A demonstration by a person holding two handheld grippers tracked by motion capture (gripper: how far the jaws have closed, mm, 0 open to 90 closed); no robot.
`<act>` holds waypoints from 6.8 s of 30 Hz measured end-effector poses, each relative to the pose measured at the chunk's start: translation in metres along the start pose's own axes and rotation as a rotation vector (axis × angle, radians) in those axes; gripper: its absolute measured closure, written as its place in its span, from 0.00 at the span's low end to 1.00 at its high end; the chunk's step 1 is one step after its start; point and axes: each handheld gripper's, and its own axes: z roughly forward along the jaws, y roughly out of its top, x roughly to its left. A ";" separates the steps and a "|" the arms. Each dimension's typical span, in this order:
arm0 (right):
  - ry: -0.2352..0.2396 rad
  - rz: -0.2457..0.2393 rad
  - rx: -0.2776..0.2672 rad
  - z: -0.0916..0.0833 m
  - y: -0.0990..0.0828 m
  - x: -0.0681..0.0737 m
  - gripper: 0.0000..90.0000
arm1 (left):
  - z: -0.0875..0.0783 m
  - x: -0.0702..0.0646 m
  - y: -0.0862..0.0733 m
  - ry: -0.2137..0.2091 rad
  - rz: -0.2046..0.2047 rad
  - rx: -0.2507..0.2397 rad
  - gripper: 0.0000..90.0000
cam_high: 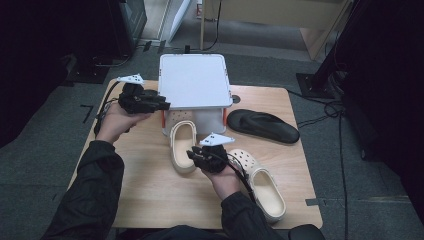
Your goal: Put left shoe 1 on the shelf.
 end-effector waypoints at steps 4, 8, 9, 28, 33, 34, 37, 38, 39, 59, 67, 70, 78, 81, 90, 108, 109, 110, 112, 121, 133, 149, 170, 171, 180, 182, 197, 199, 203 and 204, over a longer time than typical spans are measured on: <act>0.030 -0.044 0.014 -0.002 -0.009 0.008 0.85 | 0.000 -0.001 0.000 0.005 0.009 0.002 0.67; 0.053 -0.039 0.033 -0.003 -0.014 0.013 0.87 | 0.000 -0.001 0.000 0.011 0.013 0.005 0.67; 0.060 -0.041 0.035 -0.003 -0.017 0.015 0.87 | 0.000 -0.001 0.000 0.012 0.013 0.004 0.67; 0.073 -0.076 0.106 0.020 -0.046 0.016 0.86 | 0.000 -0.001 -0.001 0.012 0.021 0.001 0.68; 0.082 -0.095 0.083 0.022 -0.036 0.015 0.87 | 0.000 -0.002 -0.002 0.015 0.022 -0.008 0.68; 0.082 -0.095 0.082 0.022 -0.034 0.016 0.88 | 0.000 -0.002 -0.002 0.015 0.021 -0.009 0.68; 0.084 -0.099 0.089 0.025 -0.029 0.017 0.89 | 0.000 -0.002 -0.002 0.016 0.022 -0.008 0.68; 0.088 -0.094 0.091 0.025 -0.028 0.017 0.89 | 0.000 -0.002 -0.002 0.017 0.021 -0.008 0.68; 0.086 -0.094 0.088 0.026 -0.029 0.018 0.89 | 0.000 -0.002 -0.002 0.017 0.021 -0.009 0.68; 0.062 -0.092 0.100 0.035 -0.044 0.017 0.93 | 0.000 -0.002 -0.002 0.018 0.021 -0.011 0.69; 0.042 -0.103 0.081 0.040 -0.026 0.010 0.91 | 0.000 -0.001 -0.002 0.015 0.019 -0.011 0.69; 0.037 -0.101 0.092 0.046 -0.021 0.006 0.91 | 0.000 -0.001 -0.002 0.015 0.018 -0.011 0.69; 0.021 -0.106 0.095 0.062 -0.011 -0.005 0.91 | 0.000 -0.001 -0.002 0.016 0.015 -0.012 0.69; 0.007 -0.092 0.096 0.067 -0.006 -0.008 0.89 | 0.000 -0.001 -0.002 0.016 0.015 -0.012 0.69; 0.001 -0.096 0.092 0.081 0.005 -0.017 0.90 | 0.000 -0.001 -0.002 0.013 0.011 -0.014 0.69; 0.008 -0.061 0.079 0.107 0.025 -0.033 0.86 | 0.000 -0.001 -0.003 0.007 0.007 -0.015 0.69; 0.011 -0.053 0.081 0.108 0.026 -0.034 0.86 | 0.000 0.000 -0.003 0.005 0.002 -0.016 0.69; 0.015 -0.047 0.079 0.109 0.026 -0.034 0.85 | 0.000 0.000 -0.003 0.004 0.000 -0.017 0.69; 0.020 -0.034 0.087 0.107 0.027 -0.034 0.84 | 0.000 0.000 -0.003 0.005 0.000 -0.017 0.69; 0.092 -0.011 0.072 0.074 0.026 -0.024 0.80 | 0.000 -0.001 -0.002 0.023 -0.012 -0.014 0.69; 0.134 -0.088 0.074 0.008 0.031 -0.019 0.68 | 0.000 0.000 -0.002 0.020 -0.025 -0.016 0.68; 0.104 -0.076 0.048 -0.062 0.020 -0.053 0.64 | 0.000 -0.003 -0.002 0.031 -0.026 -0.019 0.67; 0.004 -0.025 0.033 -0.125 -0.029 -0.101 0.62 | 0.001 -0.004 -0.001 0.038 -0.017 -0.013 0.67; 0.001 -0.021 0.036 -0.127 -0.031 -0.102 0.62 | 0.001 -0.004 -0.001 0.036 -0.017 -0.012 0.67; -0.023 0.002 0.043 -0.147 -0.048 -0.104 0.59 | 0.003 -0.001 0.002 0.012 -0.018 -0.003 0.66; -0.029 0.010 0.042 -0.153 -0.051 -0.104 0.58 | 0.003 0.000 0.002 0.008 -0.019 -0.002 0.66; -0.043 0.029 0.069 -0.172 -0.075 -0.110 0.55 | 0.006 0.000 0.002 0.003 -0.016 -0.011 0.66; -0.038 0.025 0.075 -0.170 -0.076 -0.109 0.54 | 0.006 -0.001 0.002 0.003 -0.016 -0.010 0.66; -0.032 0.009 0.106 -0.164 -0.078 -0.110 0.54 | 0.006 -0.002 0.002 0.007 -0.006 -0.007 0.66; -0.034 0.003 0.112 -0.163 -0.078 -0.111 0.54 | 0.007 -0.002 0.002 0.006 -0.006 -0.008 0.66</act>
